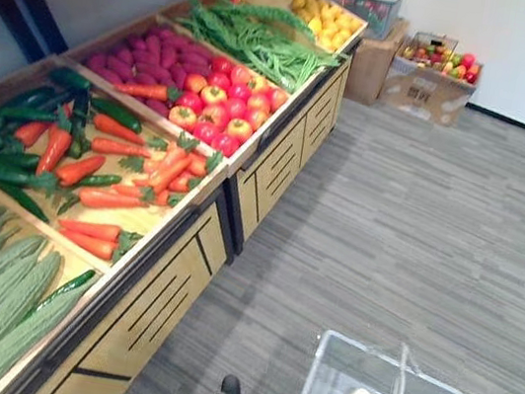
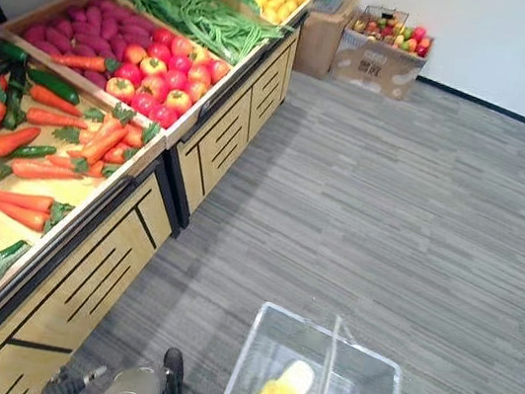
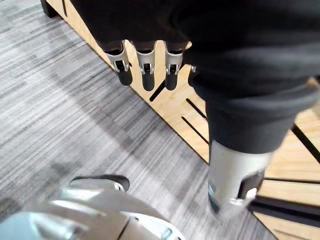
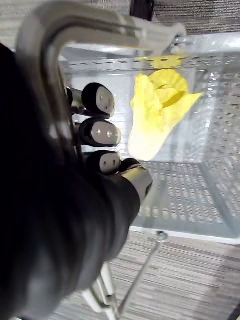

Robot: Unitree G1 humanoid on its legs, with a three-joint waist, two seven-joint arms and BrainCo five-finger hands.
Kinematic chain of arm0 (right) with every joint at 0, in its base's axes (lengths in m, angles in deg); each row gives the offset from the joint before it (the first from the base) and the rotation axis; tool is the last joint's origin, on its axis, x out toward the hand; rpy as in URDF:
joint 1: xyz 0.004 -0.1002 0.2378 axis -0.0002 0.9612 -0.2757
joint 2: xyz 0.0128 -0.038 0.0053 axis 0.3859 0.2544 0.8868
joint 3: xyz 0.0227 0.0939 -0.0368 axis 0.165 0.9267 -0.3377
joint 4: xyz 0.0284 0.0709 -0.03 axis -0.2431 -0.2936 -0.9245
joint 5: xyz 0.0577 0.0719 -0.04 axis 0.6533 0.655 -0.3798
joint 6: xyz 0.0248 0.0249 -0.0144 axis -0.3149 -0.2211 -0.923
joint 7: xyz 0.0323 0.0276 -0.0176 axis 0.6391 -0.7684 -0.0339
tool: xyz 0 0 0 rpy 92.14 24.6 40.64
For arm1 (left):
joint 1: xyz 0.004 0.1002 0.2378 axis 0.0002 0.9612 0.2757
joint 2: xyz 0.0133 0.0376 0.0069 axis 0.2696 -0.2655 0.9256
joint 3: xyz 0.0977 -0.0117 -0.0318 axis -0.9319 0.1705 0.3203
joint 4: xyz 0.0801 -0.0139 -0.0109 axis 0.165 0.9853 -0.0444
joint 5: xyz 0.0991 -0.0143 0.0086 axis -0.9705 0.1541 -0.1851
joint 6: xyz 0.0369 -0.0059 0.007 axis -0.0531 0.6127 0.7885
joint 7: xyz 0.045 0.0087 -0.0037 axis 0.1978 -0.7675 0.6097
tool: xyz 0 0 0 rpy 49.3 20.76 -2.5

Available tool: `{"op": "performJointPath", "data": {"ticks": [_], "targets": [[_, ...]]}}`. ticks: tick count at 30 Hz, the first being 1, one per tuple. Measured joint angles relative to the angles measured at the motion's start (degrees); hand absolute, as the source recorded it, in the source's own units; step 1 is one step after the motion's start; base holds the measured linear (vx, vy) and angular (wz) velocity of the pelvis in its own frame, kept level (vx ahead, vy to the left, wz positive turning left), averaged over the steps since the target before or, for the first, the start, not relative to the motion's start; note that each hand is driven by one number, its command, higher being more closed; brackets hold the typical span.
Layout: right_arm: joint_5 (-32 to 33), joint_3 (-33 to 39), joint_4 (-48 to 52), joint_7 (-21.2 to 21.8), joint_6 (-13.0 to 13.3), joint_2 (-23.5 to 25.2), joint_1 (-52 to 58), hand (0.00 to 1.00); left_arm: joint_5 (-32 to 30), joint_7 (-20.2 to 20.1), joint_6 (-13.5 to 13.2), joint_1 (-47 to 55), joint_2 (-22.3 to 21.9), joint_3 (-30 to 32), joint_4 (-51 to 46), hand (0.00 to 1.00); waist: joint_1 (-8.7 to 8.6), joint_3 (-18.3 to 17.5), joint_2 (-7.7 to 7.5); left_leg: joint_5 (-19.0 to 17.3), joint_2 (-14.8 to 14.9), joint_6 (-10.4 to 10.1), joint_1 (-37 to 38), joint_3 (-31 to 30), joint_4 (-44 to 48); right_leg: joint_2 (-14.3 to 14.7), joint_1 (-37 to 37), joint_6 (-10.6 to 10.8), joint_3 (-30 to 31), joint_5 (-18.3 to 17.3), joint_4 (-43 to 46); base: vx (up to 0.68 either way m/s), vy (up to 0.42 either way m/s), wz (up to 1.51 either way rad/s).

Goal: Pick vegetable in the basket

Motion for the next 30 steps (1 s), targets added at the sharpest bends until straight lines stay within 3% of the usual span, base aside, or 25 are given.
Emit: {"op": "performJointPath", "data": {"ticks": [3,5,6,7,8,10,11,12,13,14,15,16,18,21,22,23,24,25,26,30], "targets": [[0.07,-0.88,-0.64,-0.04,0.0,-0.47,0.06,1.0,-0.52,-0.12,0.06,-0.27,0.94,-2.11,1.65,0.0,-0.18,-0.96,0.2,0.84,-1.71,-0.06,2.3,0.07,-6.25,-0.86,-3.32,0.05,1.68,0.06,5.07,0.08,0.033,-0.1],[0.13,-0.84,-0.62,-0.05,0.2,-1.11,0.88,1.0,-1.5,-0.16,0.1,0.42,1.38,-3.52,1.5,0.0,-0.34,-1.11,0.45,0.32,-2.51,-0.23,5.66,0.24,-9.68,-3.2,-10.85,0.39,4.01,0.3,22.16,0.09,0.091,-0.06],[0.14,-0.94,-0.39,-0.03,0.52,-1.23,-0.44,1.0,-2.05,-0.22,0.22,0.65,2.85,-5.04,1.43,0.0,-0.83,-0.94,-0.53,-0.33,-3.93,0.05,7.61,0.24,-10.34,-6.32,-15.06,1.71,5.84,2.53,32.23,0.1,0.074,0.11],[0.14,-1.1,-0.42,-0.03,0.58,-1.24,-1.3,1.0,-2.16,-0.29,0.47,0.69,3.43,-6.08,1.42,0.0,-1.56,-0.66,-1.46,-0.78,-4.81,0.57,8.5,-0.26,-10.35,-7.43,-16.63,1.32,7.07,5.13,36.46,0.17,0.083,0.51],[0.13,-1.42,-0.41,-0.01,0.74,-1.3,-1.49,1.0,-2.2,-0.59,0.74,0.65,4.16,-7.47,1.01,0.0,-2.79,-0.17,-2.15,-1.67,-5.78,1.41,10.66,-2.47,-10.44,-8.39,-18.24,1.64,8.76,12.65,42.61,0.23,0.082,0.76],[0.15,-1.36,-0.75,-0.03,0.94,-1.0,-1.21,1.0,-2.2,-1.23,0.7,0.83,4.6,-7.95,0.43,0.0,-2.88,0.21,-2.32,-3.58,-5.57,1.8,12.6,-4.76,-9.67,-7.85,-23.05,0.96,10.35,4.17,52.51,0.27,0.083,0.63],[0.18,-1.25,-0.51,-0.02,1.27,-1.05,-1.23,1.0,-2.23,-1.34,0.72,1.06,4.59,-7.86,0.53,0.0,-2.82,0.3,-2.13,-4.83,-5.09,1.74,13.62,-5.07,-9.08,-7.43,-25.51,0.94,8.42,-2.85,52.94,0.27,0.072,0.32],[0.31,-1.09,-0.54,-0.03,1.49,-1.07,-1.49,1.0,-2.38,-1.4,0.74,1.39,4.5,-7.76,0.54,0.0,-2.89,0.27,-1.83,-5.9,-4.75,1.58,14.59,-6.08,-8.83,-7.02,-26.71,-0.27,5.03,-6.68,47.99,0.23,0.04,0.35],[0.49,-0.9,-0.61,-0.03,1.55,-1.1,-1.41,1.0,-2.42,-1.41,0.74,1.32,4.43,-7.72,0.54,0.0,-2.99,0.26,-1.7,-6.39,-4.6,1.52,14.8,-6.68,-8.57,-6.68,-26.68,-0.65,3.27,-7.45,43.69,0.28,0.005,0.51],[0.71,-0.21,-0.82,-0.05,1.79,-1.08,-1.31,1.0,-2.45,-1.44,0.69,1.12,4.2,-7.05,0.49,0.0,-2.94,0.25,-1.61,-7.2,-4.48,1.22,14.99,-8.26,-8.29,-5.29,-26.48,-0.62,1.63,-7.37,32.25,0.26,-0.066,0.66],[0.72,1.12,-1.4,-0.05,1.77,-1.06,-1.38,1.0,-2.46,-1.46,0.7,0.84,3.69,-5.52,0.69,0.0,-2.85,0.26,-1.59,-7.82,-4.45,0.81,15.12,-9.65,-8.31,-3.67,-26.22,0.21,2.04,-6.17,20.07,0.28,-0.091,0.64],[0.72,1.65,-1.79,-0.04,1.78,-1.07,-1.46,1.0,-2.46,-1.47,0.71,0.69,3.51,-4.89,0.84,0.0,-2.81,0.26,-1.58,-8.15,-4.44,0.47,15.34,-10.5,-8.28,-2.95,-26.18,0.11,2.71,-4.87,14.49,0.34,-0.127,0.59],[0.74,3.41,-1.85,0.04,1.13,-1.05,-1.76,1.0,-2.41,-1.83,0.73,0.12,2.62,-2.56,1.28,0.0,-2.77,0.55,-1.14,-9.56,-3.78,-1.34,15.81,-13.48,-7.1,-1.22,-26.68,-0.13,5.85,1.39,0.13,0.39,-0.166,0.63],[0.71,5.93,-1.77,0.16,0.75,-1.3,-1.69,1.0,-1.52,-2.63,0.7,0.29,2.2,-1.3,1.68,0.0,-2.87,0.89,-0.69,-12.13,-2.44,-4.23,18.02,-16.9,-6.19,-0.14,-26.5,-0.09,10.06,2.77,-2.48,0.35,-0.252,0.71],[0.69,6.16,-1.8,0.5,0.74,-1.31,-1.01,1.0,-1.49,-3.12,0.68,0.55,2.34,-0.33,1.69,0.0,-3.02,0.49,-1.42,-13.38,-1.98,-6.0,18.66,-19.06,-6.19,0.13,-26.39,-0.21,12.03,2.76,-1.74,0.58,-0.572,1.26],[0.69,6.72,-1.86,1.13,0.68,-2.6,-1.01,1.0,-1.22,-3.89,0.74,-0.5,1.71,1.15,2.94,0.0,-3.47,0.2,0.11,-14.38,0.87,-7.71,19.04,-22.05,-6.51,2.46,-26.67,-1.64,10.91,6.89,2.24,0.53,-0.511,1.08],[0.68,7.31,-2.05,1.17,0.54,-3.41,-1.22,1.0,-0.38,-4.24,0.69,-0.49,0.85,1.32,3.45,0.0,-3.24,-0.27,1.75,-13.78,2.69,-8.17,19.27,-22.07,-6.77,3.94,-26.85,-2.86,9.67,5.32,3.59,0.56,-0.473,0.83],[0.45,7.66,-2.76,1.51,0.54,-4.61,-1.55,1.0,0.99,-4.9,0.64,-0.32,-0.95,2.56,3.88,0.0,-2.62,-0.59,3.84,-11.66,4.89,-9.61,19.07,-21.89,-6.92,5.37,-27.41,-4.32,7.87,3.2,6.25,0.38,-0.275,0.34],[0.08,7.59,-2.83,1.84,0.6,-5.59,-1.64,1.0,1.46,-5.03,0.66,-0.26,-1.48,3.3,3.93,0.0,-2.54,-0.59,4.45,-10.34,5.55,-10.14,18.33,-22.08,-6.69,5.66,-27.4,-5.14,6.81,2.4,7.18,0.41,-0.328,0.58],[-1.2,7.61,-3.41,2.34,0.21,-7.01,-1.68,1.0,3.03,-5.72,0.67,-0.43,-1.54,4.05,3.78,0.0,-3.4,-0.44,4.3,-1.03,6.4,-8.35,12.75,-22.91,-1.15,4.66,-23.1,-8.35,-1.27,-0.48,6.9,0.31,-0.281,1.03]]}}
